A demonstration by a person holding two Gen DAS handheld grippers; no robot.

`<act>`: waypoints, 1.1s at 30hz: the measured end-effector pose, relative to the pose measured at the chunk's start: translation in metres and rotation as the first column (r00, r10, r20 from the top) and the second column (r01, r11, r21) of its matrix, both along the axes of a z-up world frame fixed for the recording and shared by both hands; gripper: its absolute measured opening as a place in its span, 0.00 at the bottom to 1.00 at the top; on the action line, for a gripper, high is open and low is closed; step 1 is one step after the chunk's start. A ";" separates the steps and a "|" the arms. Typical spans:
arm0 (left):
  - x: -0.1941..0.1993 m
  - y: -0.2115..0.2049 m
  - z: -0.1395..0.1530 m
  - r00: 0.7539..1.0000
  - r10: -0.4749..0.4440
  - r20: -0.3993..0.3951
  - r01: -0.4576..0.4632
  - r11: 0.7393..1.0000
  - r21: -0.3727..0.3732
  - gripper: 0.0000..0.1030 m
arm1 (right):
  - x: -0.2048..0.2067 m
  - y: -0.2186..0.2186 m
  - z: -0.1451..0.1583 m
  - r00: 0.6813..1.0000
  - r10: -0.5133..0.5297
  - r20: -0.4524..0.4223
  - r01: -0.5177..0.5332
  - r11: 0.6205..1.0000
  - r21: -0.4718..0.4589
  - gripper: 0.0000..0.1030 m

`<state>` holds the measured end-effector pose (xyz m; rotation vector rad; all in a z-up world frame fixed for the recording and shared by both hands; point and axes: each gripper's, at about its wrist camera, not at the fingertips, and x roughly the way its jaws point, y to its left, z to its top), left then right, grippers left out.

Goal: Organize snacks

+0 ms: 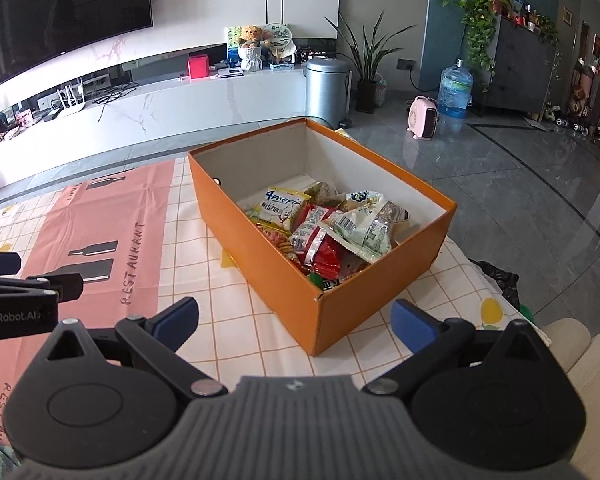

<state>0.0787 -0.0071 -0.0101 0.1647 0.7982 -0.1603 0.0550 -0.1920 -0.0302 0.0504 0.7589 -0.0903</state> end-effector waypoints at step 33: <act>-0.004 -0.001 0.012 1.000 0.006 0.015 -0.006 1.000 0.004 0.88 | -0.008 0.001 0.010 0.999 0.000 0.033 0.000 1.000 -0.010 0.96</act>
